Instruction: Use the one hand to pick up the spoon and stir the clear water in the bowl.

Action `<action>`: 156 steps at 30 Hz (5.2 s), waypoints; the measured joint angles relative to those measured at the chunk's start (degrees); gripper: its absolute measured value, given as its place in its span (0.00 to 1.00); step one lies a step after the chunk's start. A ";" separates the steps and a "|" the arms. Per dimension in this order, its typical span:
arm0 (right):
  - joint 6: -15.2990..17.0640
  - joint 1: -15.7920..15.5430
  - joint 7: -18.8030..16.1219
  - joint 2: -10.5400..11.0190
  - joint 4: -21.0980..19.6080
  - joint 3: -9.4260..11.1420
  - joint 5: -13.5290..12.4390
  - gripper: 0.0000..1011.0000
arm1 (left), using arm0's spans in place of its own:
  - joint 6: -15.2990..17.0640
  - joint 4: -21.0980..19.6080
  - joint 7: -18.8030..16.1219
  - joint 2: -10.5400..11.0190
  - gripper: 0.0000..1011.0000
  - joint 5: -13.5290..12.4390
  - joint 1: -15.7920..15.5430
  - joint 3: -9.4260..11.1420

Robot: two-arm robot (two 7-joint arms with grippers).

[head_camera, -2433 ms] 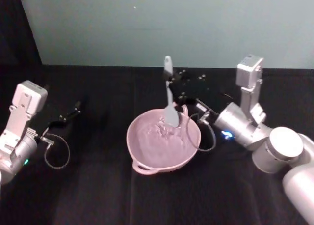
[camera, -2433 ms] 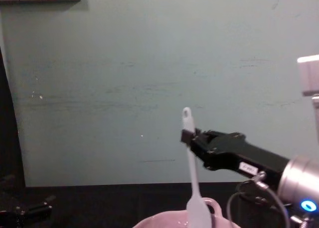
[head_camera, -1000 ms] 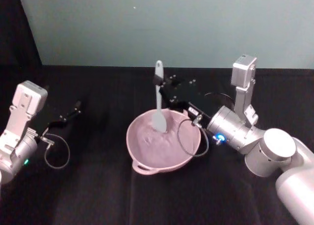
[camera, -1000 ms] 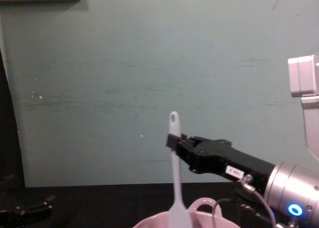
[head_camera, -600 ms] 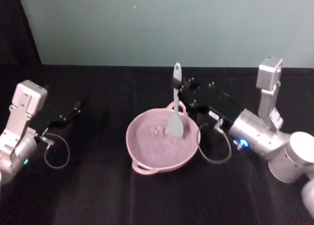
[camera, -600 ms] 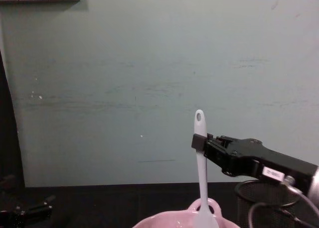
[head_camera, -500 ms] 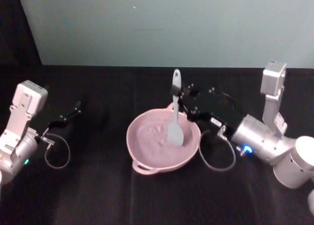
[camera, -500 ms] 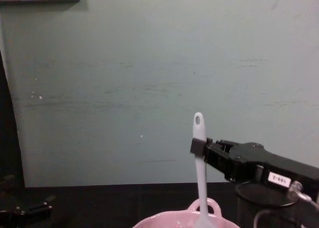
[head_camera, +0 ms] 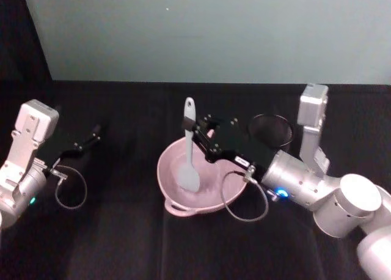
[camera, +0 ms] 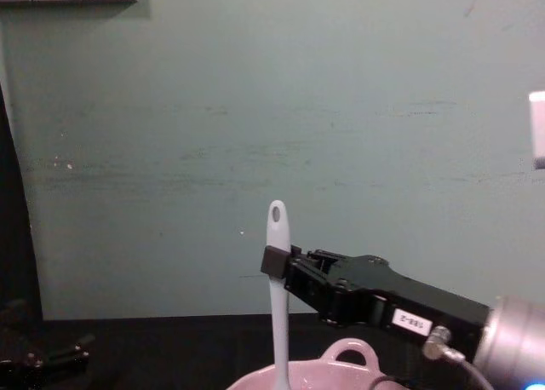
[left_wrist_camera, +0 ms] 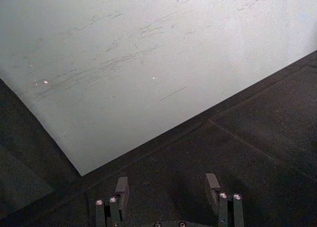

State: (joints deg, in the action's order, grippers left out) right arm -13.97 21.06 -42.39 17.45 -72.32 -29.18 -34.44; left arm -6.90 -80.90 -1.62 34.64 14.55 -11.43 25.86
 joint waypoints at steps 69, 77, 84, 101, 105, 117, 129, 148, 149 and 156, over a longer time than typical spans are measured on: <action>-3.42 -0.06 3.86 -0.46 3.66 6.22 2.95 0.12 | 0.00 0.00 0.00 0.00 1.00 0.00 0.00 0.00; 2.11 -4.19 0.35 3.62 -3.72 5.51 -0.95 0.12 | 0.00 0.00 0.00 0.00 1.00 0.00 0.00 0.00; 3.68 -4.75 -1.29 3.87 -5.44 2.96 -2.32 0.12 | 0.00 0.00 0.00 0.00 1.00 0.00 0.00 0.00; -5.70 3.46 3.74 -3.96 8.45 1.43 3.69 0.12 | 0.00 0.00 0.00 0.00 1.00 0.00 0.00 0.00; -7.24 4.53 5.43 -4.14 10.28 2.42 5.62 0.12 | 0.00 0.00 0.00 0.00 1.00 0.00 0.00 0.00; -0.99 -0.77 2.60 3.16 -0.01 4.38 4.63 0.12 | 0.00 0.00 0.00 0.00 1.00 0.00 0.00 0.00; 1.97 -5.21 -1.22 4.88 -7.90 1.81 -0.27 0.12 | 0.00 0.00 0.00 0.00 1.00 0.00 0.00 0.00; -7.16 5.87 4.43 -5.06 11.04 0.52 6.73 0.12 | -0.01 0.00 0.00 0.00 1.00 0.00 0.00 0.00; -7.58 6.22 4.69 -5.27 11.81 0.80 7.01 0.12 | 0.00 0.00 0.00 0.00 1.00 0.00 0.00 0.00; -7.56 6.10 5.82 -4.11 11.66 3.40 7.62 0.12 | 0.00 0.00 0.00 0.00 1.00 0.00 0.00 0.00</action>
State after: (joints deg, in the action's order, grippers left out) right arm -21.53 27.17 -36.58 13.33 -60.67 -25.78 -26.82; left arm -6.91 -80.90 -1.62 34.65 14.55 -11.43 25.86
